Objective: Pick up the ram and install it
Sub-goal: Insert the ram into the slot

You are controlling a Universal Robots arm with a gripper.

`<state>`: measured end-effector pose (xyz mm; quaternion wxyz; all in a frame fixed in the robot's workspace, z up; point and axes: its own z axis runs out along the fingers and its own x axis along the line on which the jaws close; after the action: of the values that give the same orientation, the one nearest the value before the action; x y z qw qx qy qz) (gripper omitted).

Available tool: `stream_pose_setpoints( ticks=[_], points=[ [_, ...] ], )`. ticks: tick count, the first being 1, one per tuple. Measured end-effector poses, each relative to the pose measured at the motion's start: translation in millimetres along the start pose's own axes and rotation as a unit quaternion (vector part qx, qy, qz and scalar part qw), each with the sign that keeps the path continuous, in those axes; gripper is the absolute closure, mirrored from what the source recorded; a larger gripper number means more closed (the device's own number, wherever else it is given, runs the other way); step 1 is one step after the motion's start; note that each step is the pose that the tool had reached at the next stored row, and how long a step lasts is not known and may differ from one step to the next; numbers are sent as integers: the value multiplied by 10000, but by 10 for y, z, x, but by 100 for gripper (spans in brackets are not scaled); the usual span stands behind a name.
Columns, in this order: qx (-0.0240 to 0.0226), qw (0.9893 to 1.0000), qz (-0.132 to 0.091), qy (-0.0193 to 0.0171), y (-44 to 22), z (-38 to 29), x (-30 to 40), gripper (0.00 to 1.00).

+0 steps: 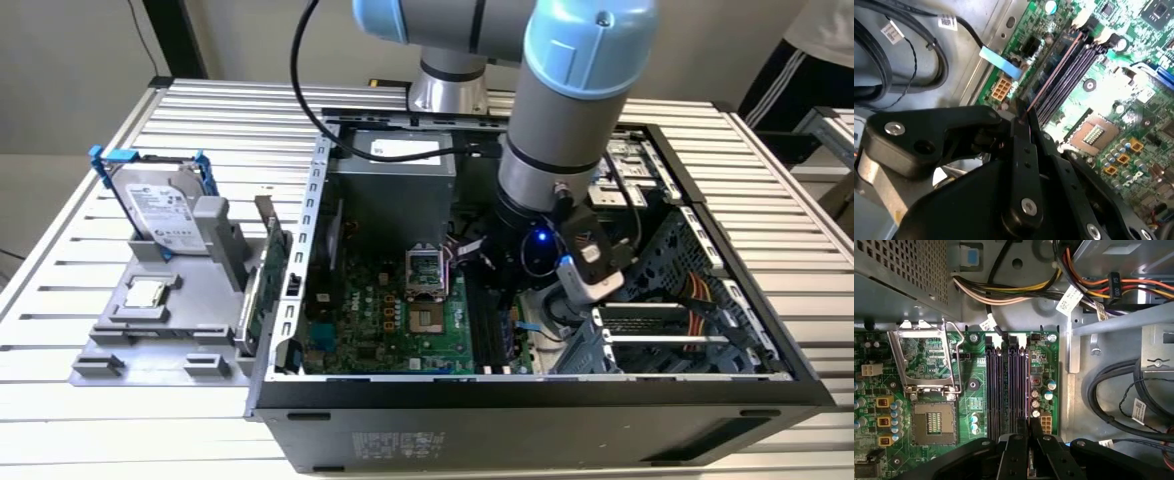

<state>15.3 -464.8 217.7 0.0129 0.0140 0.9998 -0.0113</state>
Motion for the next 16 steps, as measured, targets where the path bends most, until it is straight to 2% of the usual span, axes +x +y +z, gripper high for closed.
stream_pose_setpoints(
  ticks=[10,16],
  points=[
    [2,10000,-16,1,-8,-35,-9,100],
    [49,10000,-60,-1,-11,-36,-1,100]
  ],
)
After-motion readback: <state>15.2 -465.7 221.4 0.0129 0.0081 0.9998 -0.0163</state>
